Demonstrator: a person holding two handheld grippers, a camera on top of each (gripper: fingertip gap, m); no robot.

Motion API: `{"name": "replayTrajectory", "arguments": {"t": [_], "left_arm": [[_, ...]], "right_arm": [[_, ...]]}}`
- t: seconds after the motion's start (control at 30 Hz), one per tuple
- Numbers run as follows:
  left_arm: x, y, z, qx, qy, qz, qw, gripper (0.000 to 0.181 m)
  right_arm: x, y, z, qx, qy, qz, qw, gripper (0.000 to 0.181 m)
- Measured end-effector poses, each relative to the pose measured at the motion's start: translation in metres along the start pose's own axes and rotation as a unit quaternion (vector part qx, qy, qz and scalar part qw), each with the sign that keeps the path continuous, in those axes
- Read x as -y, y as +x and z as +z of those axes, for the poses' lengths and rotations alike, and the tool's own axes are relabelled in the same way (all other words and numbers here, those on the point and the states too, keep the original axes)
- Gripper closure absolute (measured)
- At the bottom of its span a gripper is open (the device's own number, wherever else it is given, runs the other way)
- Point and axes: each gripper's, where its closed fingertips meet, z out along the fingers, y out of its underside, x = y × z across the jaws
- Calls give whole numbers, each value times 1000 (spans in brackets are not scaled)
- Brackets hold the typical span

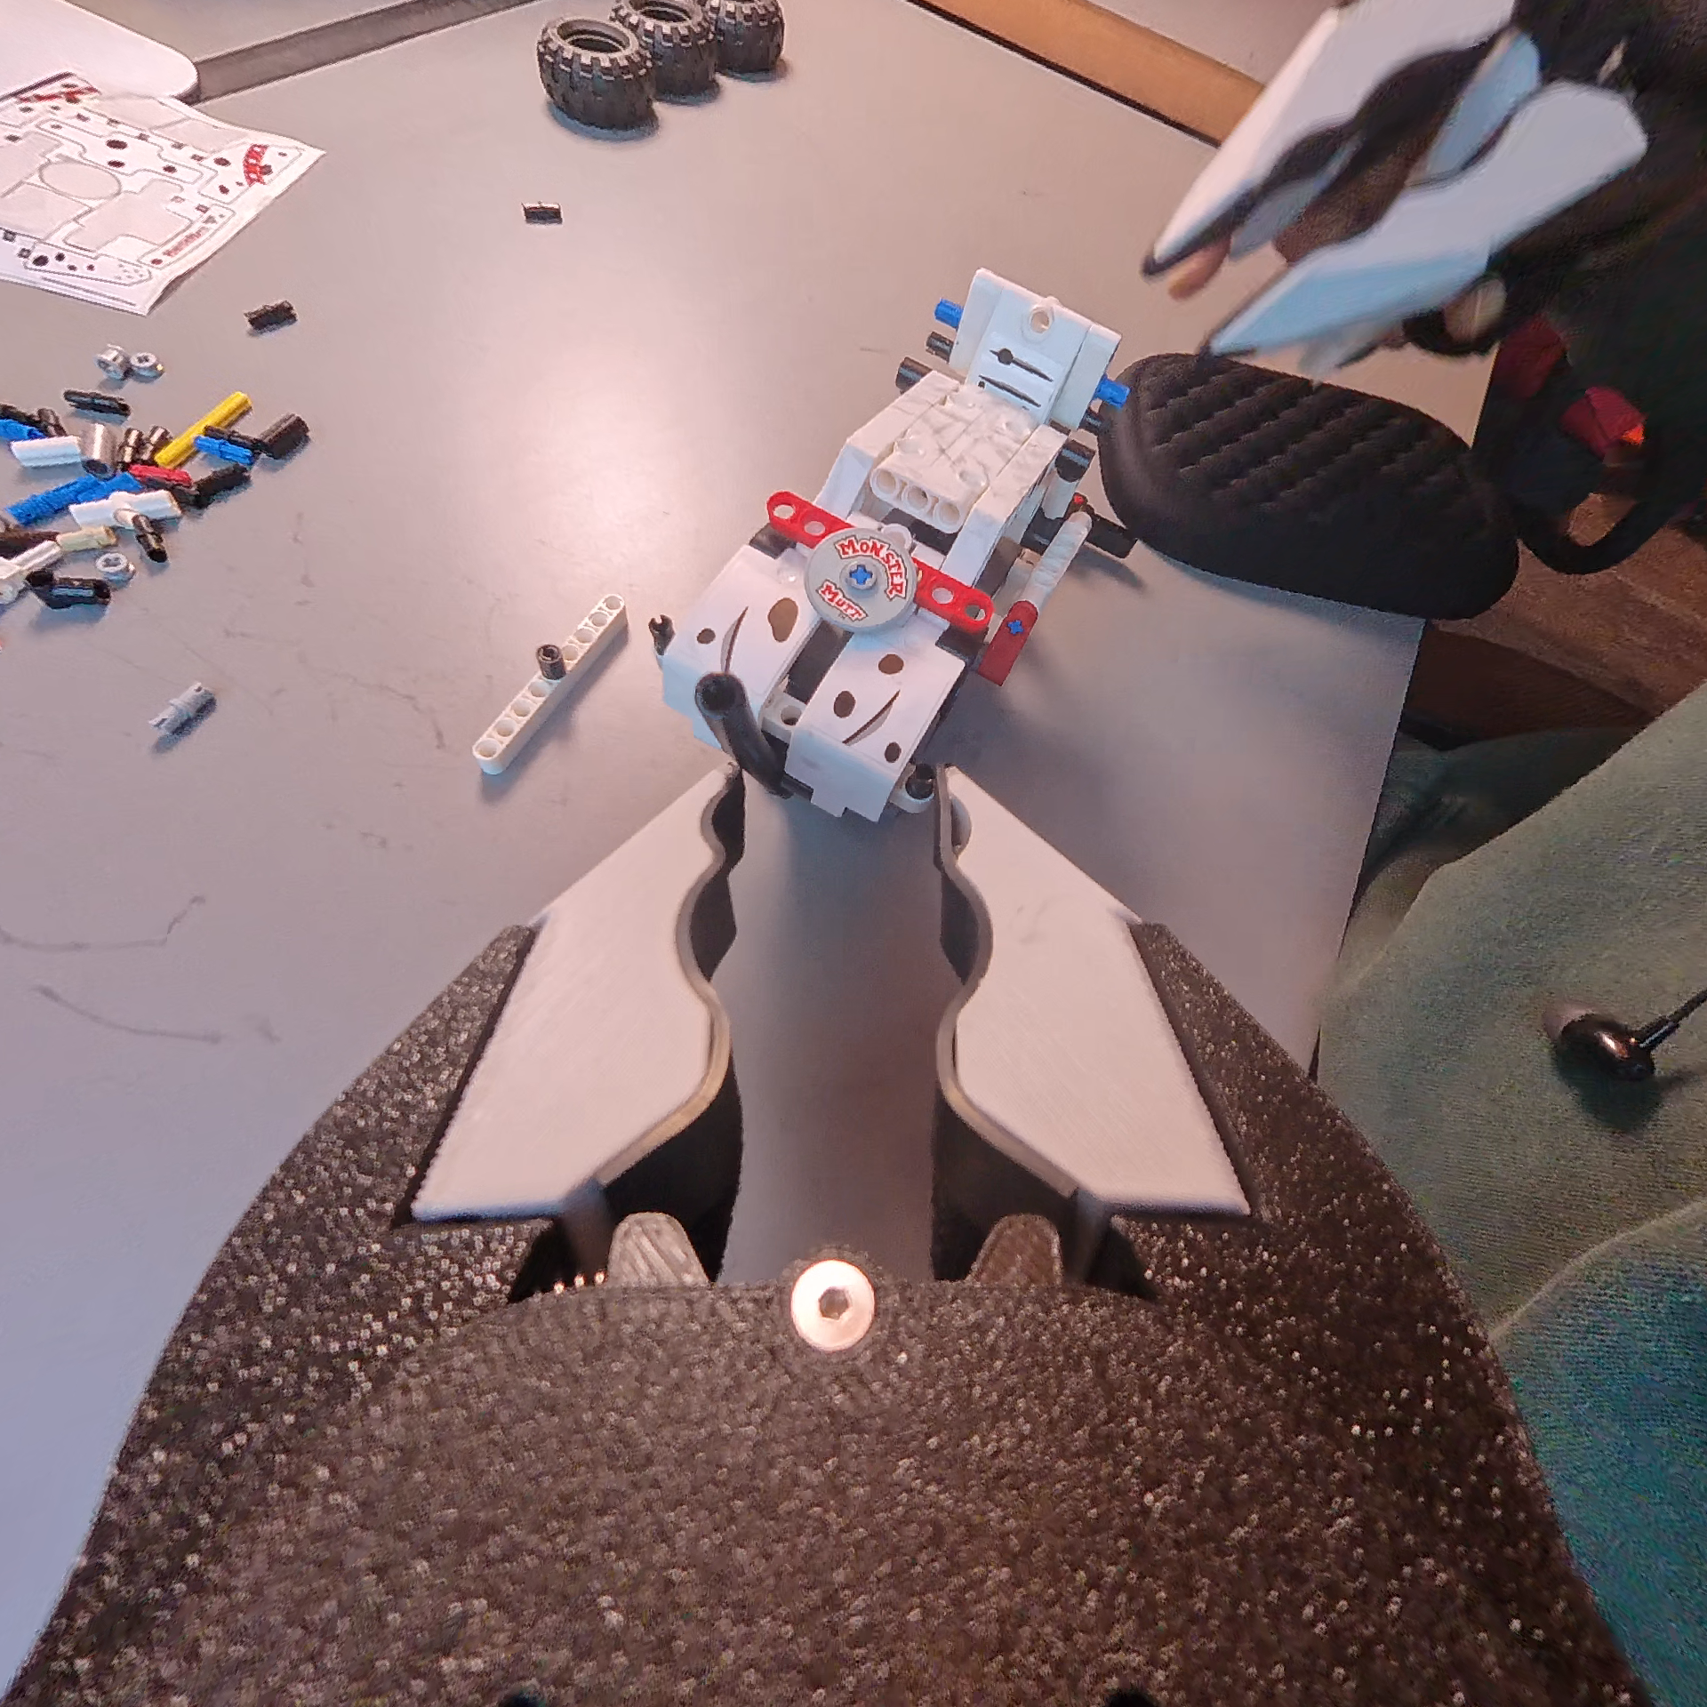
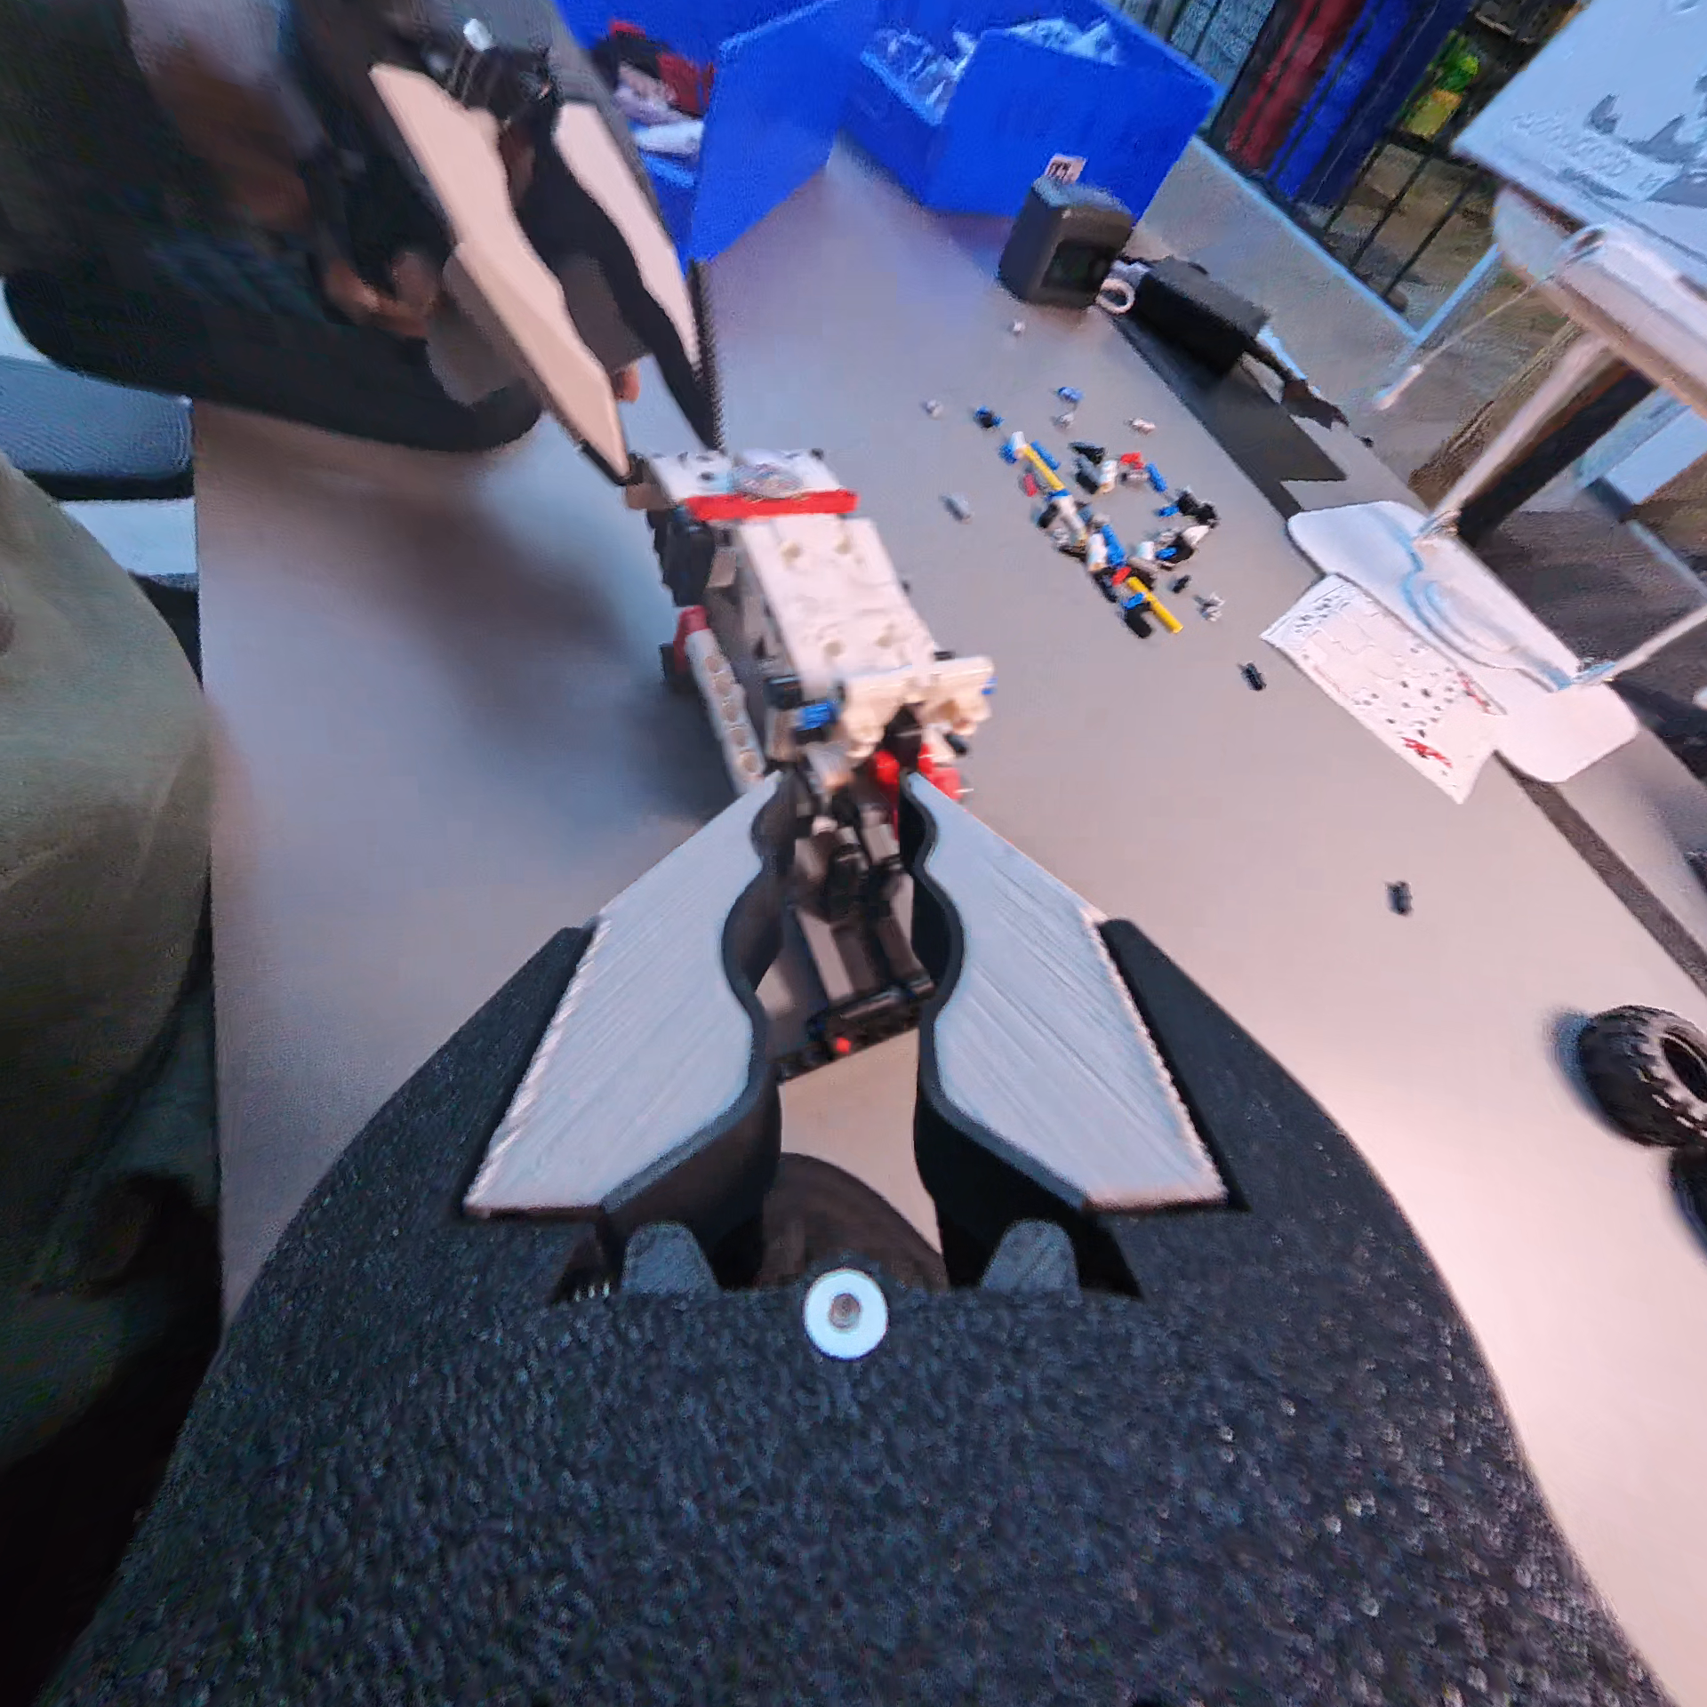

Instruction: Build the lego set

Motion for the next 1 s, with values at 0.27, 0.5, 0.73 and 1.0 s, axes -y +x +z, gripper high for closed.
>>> {"name": "replayTrajectory", "arguments": {"t": [0.27, 0.5, 0.73, 1.0], "left_arm": [[5, -20, 2, 3, -10, 2, 1000, 143], [10, -39, 6, 6, 3, -21, 1000, 144], [12, -45, 8, -4, 0, -30, 1000, 145], [14, -44, 11, -21, -1, -21, 1000, 147]], "right_arm": [[-11, 62, 30, 123, -40, 20, 991, 173], [-14, 46, 67, 350, -77, 96, 929, 175], [-21, 34, 70, 390, -81, 97, 912, 180], [-25, 33, 64, 371, -40, 94, 923, 181]]}}
